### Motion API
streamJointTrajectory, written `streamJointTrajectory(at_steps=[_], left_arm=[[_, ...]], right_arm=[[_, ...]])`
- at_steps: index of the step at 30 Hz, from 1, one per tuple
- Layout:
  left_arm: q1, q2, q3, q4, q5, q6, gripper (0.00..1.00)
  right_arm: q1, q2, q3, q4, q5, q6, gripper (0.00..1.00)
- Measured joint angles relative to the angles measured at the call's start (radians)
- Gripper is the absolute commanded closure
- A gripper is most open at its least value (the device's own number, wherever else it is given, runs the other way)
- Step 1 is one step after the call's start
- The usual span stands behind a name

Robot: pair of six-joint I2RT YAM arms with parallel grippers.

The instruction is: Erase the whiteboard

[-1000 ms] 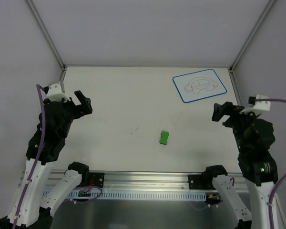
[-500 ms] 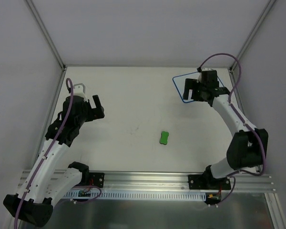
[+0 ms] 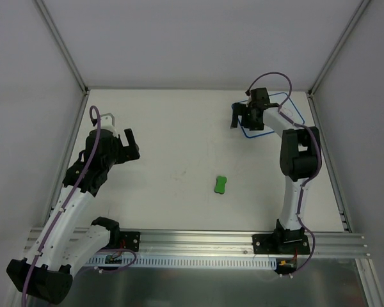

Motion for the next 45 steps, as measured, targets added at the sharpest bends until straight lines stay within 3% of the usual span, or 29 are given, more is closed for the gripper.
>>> streamJointTrajectory(at_steps=[2, 6, 14, 18, 24, 36, 45], left_arm=[[0.000, 0.001, -0.002, 0.000, 0.000, 0.001, 0.01], [0.006, 0.001, -0.003, 0.000, 0.001, 0.002, 0.01], [0.006, 0.001, -0.003, 0.000, 0.001, 0.002, 0.01], [0.006, 0.000, -0.003, 0.000, 0.001, 0.003, 0.01], [0.006, -0.002, -0.011, 0.001, 0.001, 0.003, 0.01], [0.017, -0.008, -0.016, 0.005, -0.001, 0.002, 0.01], [0.019, -0.008, -0.018, 0.007, -0.002, 0.002, 0.01]], right_arm=[[0.000, 0.034, 0.015, 0.001, -0.007, 0.010, 0.02], [0.000, 0.069, 0.048, 0.013, -0.027, 0.033, 0.15], [0.001, 0.082, 0.058, 0.019, -0.068, 0.113, 0.27], [0.008, 0.088, 0.058, 0.018, -0.100, 0.139, 0.42], [0.096, 0.094, 0.055, 0.015, -0.153, 0.161, 0.50], [0.506, 0.141, 0.115, -0.041, -0.270, 0.171, 0.51], [0.657, 0.109, 0.077, -0.093, -0.285, 0.119, 0.47]])
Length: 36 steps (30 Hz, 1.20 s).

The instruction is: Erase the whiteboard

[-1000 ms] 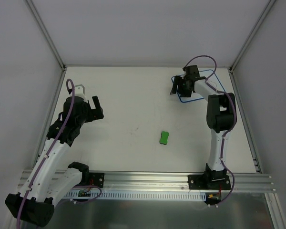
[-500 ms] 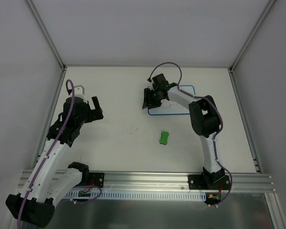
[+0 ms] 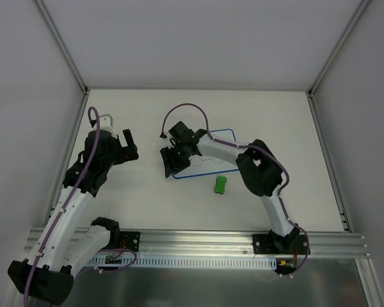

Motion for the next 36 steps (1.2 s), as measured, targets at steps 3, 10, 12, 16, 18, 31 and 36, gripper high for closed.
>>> streamJointTrajectory(at_steps=[3, 10, 12, 16, 18, 31, 36], left_arm=[[0.000, 0.014, 0.000, 0.002, 0.009, 0.000, 0.01], [0.000, 0.180, 0.039, 0.020, 0.130, 0.007, 0.01], [0.000, 0.259, 0.079, 0.024, 0.180, 0.019, 0.01], [0.000, 0.396, 0.185, 0.034, 0.262, 0.040, 0.01], [0.000, 0.430, 0.221, 0.042, 0.293, 0.048, 0.01], [0.000, 0.417, 0.202, 0.058, 0.309, 0.105, 0.01], [0.000, 0.415, 0.181, 0.058, 0.308, 0.105, 0.01]], right_arm=[[0.025, -0.073, -0.080, -0.035, 0.025, -0.027, 0.40], [-0.058, -0.411, -0.278, -0.052, 0.158, -0.042, 0.26], [-0.132, -0.528, -0.348, -0.031, 0.212, -0.026, 0.25], [-0.311, -0.657, -0.466, 0.006, 0.296, 0.010, 0.27], [-0.399, -0.655, -0.522, 0.026, 0.315, 0.026, 0.32], [-0.619, -0.388, -0.546, 0.104, 0.213, 0.012, 0.59], [-0.616, -0.335, -0.496, 0.126, 0.157, -0.014, 0.67]])
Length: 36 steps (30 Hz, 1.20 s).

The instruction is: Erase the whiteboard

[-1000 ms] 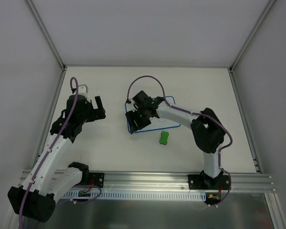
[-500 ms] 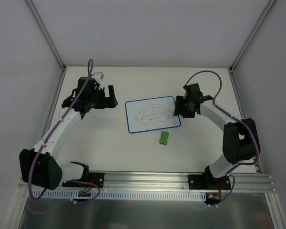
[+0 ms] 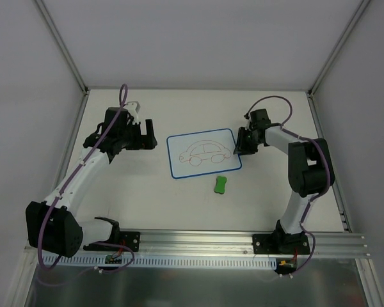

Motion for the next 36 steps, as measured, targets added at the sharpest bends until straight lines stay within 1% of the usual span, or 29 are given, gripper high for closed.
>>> streamJointTrajectory(at_steps=[5, 6, 9, 17, 20, 23, 26, 27, 28, 29, 30, 33, 35, 36], left_arm=[[-0.001, 0.002, -0.017, 0.003, -0.018, -0.035, 0.01], [-0.002, 0.005, -0.021, 0.003, -0.024, -0.050, 0.01], [-0.015, 0.029, -0.028, 0.003, -0.054, -0.098, 0.03], [-0.042, 0.086, -0.080, 0.008, -0.190, -0.246, 0.06], [-0.041, 0.116, -0.082, 0.011, -0.240, -0.264, 0.09], [-0.042, 0.175, -0.074, 0.019, -0.271, -0.266, 0.13], [-0.042, 0.260, -0.047, 0.027, -0.298, -0.248, 0.17], [-0.041, 0.283, -0.037, 0.029, -0.304, -0.240, 0.18], [-0.041, 0.307, -0.024, 0.031, -0.307, -0.232, 0.19], [-0.040, 0.335, -0.008, 0.035, -0.307, -0.216, 0.23], [-0.039, 0.363, 0.010, 0.042, -0.306, -0.205, 0.25], [-0.031, 0.429, 0.053, 0.065, -0.293, -0.177, 0.31], [-0.026, 0.458, 0.070, 0.081, -0.280, -0.159, 0.34], [-0.026, 0.468, 0.076, 0.086, -0.277, -0.153, 0.39]], right_arm=[[0.013, 0.010, 0.005, 0.005, -0.028, -0.034, 0.73], [0.022, 0.010, 0.005, 0.005, -0.028, -0.040, 0.76], [0.067, 0.010, 0.004, 0.005, -0.025, -0.055, 0.78], [0.230, 0.011, 0.003, 0.009, -0.022, -0.071, 0.80], [0.257, 0.012, 0.003, 0.009, -0.027, -0.071, 0.80], [0.267, 0.011, 0.003, 0.009, -0.026, -0.069, 0.76], [0.274, -0.014, -0.013, 0.011, -0.021, -0.061, 0.64], [0.275, -0.036, -0.028, 0.011, -0.016, -0.057, 0.53], [0.276, -0.064, -0.045, 0.010, -0.008, -0.053, 0.46], [0.277, -0.094, -0.058, 0.008, -0.003, -0.048, 0.38], [0.278, -0.132, -0.074, 0.010, 0.005, -0.046, 0.26], [0.279, -0.263, -0.117, 0.012, 0.034, -0.038, 0.14], [0.279, -0.365, -0.153, 0.014, 0.059, -0.038, 0.12], [0.279, -0.420, -0.172, 0.016, 0.073, -0.038, 0.03]])
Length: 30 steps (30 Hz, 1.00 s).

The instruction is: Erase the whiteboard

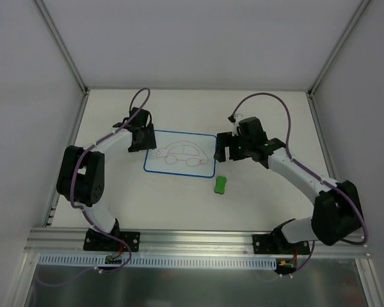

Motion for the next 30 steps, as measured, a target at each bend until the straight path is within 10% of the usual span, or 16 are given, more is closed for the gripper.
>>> streamJointTrajectory(at_steps=[12, 24, 30], left_arm=[[0.018, 0.107, 0.030, 0.024, 0.023, 0.022, 0.58], [0.026, 0.089, -0.021, 0.083, 0.053, -0.033, 0.98], [0.014, -0.031, -0.174, 0.124, 0.059, -0.116, 1.00]], right_arm=[[0.000, -0.436, -0.294, 0.014, 0.113, 0.051, 0.01], [-0.001, -0.483, -0.372, 0.017, 0.133, 0.084, 0.01], [-0.001, -0.452, -0.407, 0.058, 0.136, 0.122, 0.01]])
